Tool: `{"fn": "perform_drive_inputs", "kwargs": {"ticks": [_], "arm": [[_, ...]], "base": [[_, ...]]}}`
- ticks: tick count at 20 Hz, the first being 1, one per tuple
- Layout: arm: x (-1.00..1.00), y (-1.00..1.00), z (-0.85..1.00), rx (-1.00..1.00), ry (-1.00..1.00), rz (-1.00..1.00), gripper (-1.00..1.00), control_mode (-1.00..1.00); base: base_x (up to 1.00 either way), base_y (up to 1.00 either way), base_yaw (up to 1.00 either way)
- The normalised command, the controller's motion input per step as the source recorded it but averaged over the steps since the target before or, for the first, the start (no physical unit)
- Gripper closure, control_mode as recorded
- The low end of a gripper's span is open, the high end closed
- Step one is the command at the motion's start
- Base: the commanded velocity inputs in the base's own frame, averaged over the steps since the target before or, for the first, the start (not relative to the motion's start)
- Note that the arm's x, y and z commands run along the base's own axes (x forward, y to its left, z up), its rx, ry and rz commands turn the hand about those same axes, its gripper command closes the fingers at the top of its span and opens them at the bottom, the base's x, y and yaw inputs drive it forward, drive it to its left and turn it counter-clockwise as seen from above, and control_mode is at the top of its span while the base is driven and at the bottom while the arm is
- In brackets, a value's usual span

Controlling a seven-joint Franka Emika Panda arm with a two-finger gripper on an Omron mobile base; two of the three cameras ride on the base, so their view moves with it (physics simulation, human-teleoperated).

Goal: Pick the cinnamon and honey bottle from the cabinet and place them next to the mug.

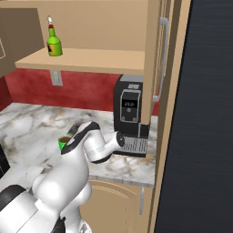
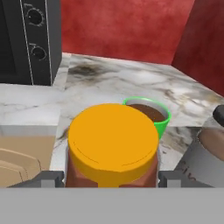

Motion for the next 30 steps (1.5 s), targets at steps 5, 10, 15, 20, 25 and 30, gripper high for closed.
{"fn": "perform_drive_inputs", "kwargs": {"ticks": [5, 10, 15, 20, 25, 30], "arm": [[0.23, 0.0, -0.32, 0.02, 0.0, 0.0, 1.0, -1.0], [0.28, -0.03, -0.17, 0.0, 0.0, 0.0, 1.0, -1.0], [0.25, -0.06, -0.02, 0.0, 0.0, 0.0, 1.0, -1.0], [0.04, -0.01, -0.01, 0.0, 0.0, 0.0, 1.0, -1.0], [0.0, 0.0, -0.02, 0.0, 0.0, 0.0, 1.0, -1.0], [0.0, 0.0, 0.0, -0.06, 0.0, 0.0, 1.0, -1.0]], "base": [[0.0, 0.0, 0.0], [0.0, 0.0, 0.0], [0.0, 0.0, 0.0], [0.0, 0.0, 0.0], [0.0, 0.0, 0.0], [0.0, 0.0, 0.0]]}}
